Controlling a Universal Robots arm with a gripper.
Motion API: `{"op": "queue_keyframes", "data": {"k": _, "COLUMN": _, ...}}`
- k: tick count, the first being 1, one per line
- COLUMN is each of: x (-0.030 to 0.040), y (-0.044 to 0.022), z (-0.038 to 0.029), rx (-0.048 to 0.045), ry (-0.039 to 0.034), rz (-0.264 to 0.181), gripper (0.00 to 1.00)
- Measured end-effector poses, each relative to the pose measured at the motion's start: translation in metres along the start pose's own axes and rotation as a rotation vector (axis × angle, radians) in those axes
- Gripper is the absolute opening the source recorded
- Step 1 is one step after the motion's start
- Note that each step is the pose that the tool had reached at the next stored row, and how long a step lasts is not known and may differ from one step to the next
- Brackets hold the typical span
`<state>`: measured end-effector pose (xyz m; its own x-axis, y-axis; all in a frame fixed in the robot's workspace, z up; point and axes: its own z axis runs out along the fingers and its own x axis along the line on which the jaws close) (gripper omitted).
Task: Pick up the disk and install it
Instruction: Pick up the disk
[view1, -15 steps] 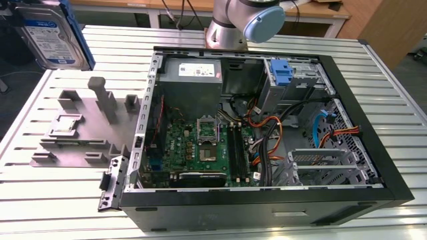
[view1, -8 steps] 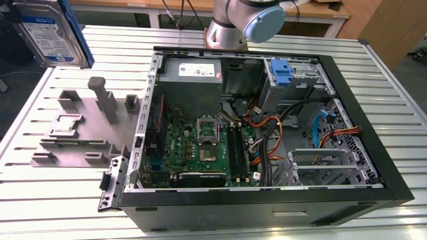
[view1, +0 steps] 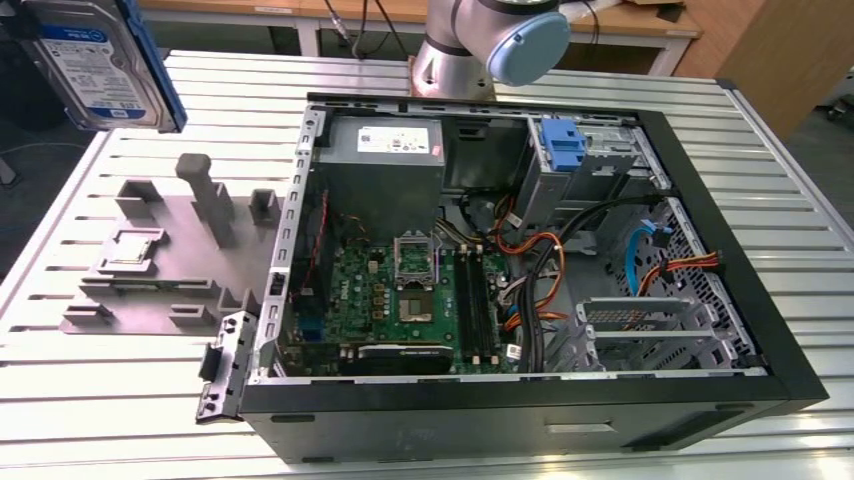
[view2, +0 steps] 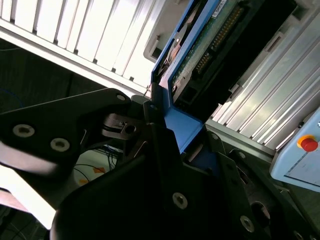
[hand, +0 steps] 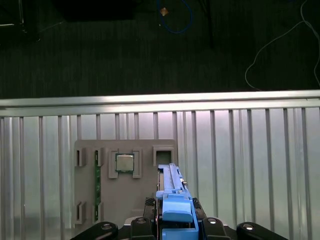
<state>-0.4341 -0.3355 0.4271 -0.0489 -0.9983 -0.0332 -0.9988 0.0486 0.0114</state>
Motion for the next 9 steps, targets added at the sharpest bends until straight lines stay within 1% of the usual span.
{"op": "queue_keyframes", "data": {"k": 6, "x": 0.0, "y": -0.0002, "z": -0.0002, "rx": -0.0003, "ry": 0.0, "rz": 0.0, "gripper": 0.37}}
{"op": "queue_keyframes", "data": {"k": 9, "x": -0.0001, "y": -0.0025, "z": 0.0001, "rx": -0.0002, "ry": -0.0001, "rz": 0.0, "gripper": 0.37}}
